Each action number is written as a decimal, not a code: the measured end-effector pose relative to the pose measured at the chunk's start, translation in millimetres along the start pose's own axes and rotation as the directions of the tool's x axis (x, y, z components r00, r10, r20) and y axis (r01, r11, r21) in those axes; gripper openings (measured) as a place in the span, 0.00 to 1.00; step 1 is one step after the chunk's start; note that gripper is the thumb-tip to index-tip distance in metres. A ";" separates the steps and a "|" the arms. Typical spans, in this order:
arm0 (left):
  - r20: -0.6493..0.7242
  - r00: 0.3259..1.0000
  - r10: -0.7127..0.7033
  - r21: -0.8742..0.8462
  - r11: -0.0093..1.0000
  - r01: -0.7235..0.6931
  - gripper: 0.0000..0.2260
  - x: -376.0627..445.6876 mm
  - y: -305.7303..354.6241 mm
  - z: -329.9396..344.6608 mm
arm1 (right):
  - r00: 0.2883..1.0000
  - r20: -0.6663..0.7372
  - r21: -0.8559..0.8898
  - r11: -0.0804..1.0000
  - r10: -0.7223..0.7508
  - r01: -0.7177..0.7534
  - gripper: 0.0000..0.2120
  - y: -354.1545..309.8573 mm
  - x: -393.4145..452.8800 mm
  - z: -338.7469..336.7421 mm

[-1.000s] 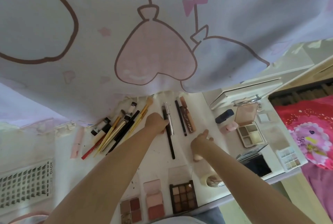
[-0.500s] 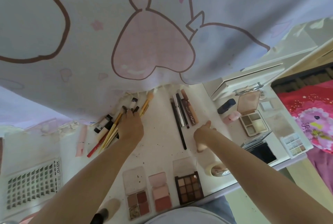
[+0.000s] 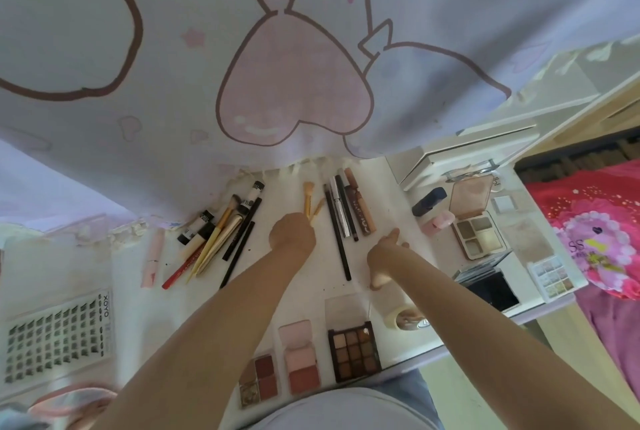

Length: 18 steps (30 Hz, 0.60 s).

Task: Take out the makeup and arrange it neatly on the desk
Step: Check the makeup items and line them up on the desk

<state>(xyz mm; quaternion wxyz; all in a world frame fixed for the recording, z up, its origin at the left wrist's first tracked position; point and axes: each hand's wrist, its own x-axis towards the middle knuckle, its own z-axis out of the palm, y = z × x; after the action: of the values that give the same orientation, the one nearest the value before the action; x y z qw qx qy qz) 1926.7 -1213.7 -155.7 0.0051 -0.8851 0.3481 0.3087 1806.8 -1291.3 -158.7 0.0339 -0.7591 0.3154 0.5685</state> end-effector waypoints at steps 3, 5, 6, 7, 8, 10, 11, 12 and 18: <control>0.012 0.995 0.098 0.003 0.995 -0.098 0.17 -1.3 8.0 3.2 | 1.000 0.007 -0.011 1.000 -0.004 0.004 0.36 0.3 -0.8 -0.2; 0.002 0.991 0.134 0.025 0.991 -0.134 0.18 -4.4 3.6 2.3 | 1.000 0.008 -0.005 1.000 -0.001 0.001 0.37 0.2 2.1 0.0; -0.021 0.990 0.143 0.048 0.989 -0.142 0.17 -6.2 -1.7 1.2 | 1.000 0.006 -0.001 1.000 0.000 0.000 0.37 0.0 3.9 0.6; -0.054 0.988 0.146 0.086 0.986 -0.142 0.16 -8.0 -9.3 0.0 | 1.000 0.005 0.004 1.000 0.001 -0.001 0.37 -0.5 5.5 1.1; -0.088 0.986 0.142 0.136 0.982 -0.130 0.15 -10.2 -18.3 -2.2 | 1.000 0.001 0.007 1.000 0.003 -0.003 0.38 -1.0 7.6 1.6; -0.142 0.983 0.113 0.251 0.965 -0.075 0.12 -13.7 -40.6 -5.7 | 1.000 -0.002 0.010 1.000 0.004 -0.004 0.37 -2.0 10.7 2.6; -0.151 0.984 0.095 0.315 0.948 -0.043 0.12 -16.0 -52.0 -7.0 | 1.000 0.002 0.008 1.000 0.006 -0.006 0.37 -2.5 11.8 2.8; -0.148 0.986 0.073 0.379 0.925 -0.012 0.12 -18.6 -63.0 -7.7 | 1.000 0.007 0.008 1.000 0.010 -0.011 0.37 -3.0 13.1 3.2; -0.042 0.999 0.003 0.598 0.801 0.023 0.13 -35.5 -88.7 0.1 | 1.000 -0.015 0.074 0.997 0.025 -0.023 0.39 -2.2 10.1 5.4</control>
<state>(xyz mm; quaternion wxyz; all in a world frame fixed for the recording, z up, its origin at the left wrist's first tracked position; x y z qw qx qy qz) 1961.5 -1124.8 -154.5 0.2784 -0.8464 0.4230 0.1649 1805.0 -1291.7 -170.3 0.0524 -0.7581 0.3455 0.5506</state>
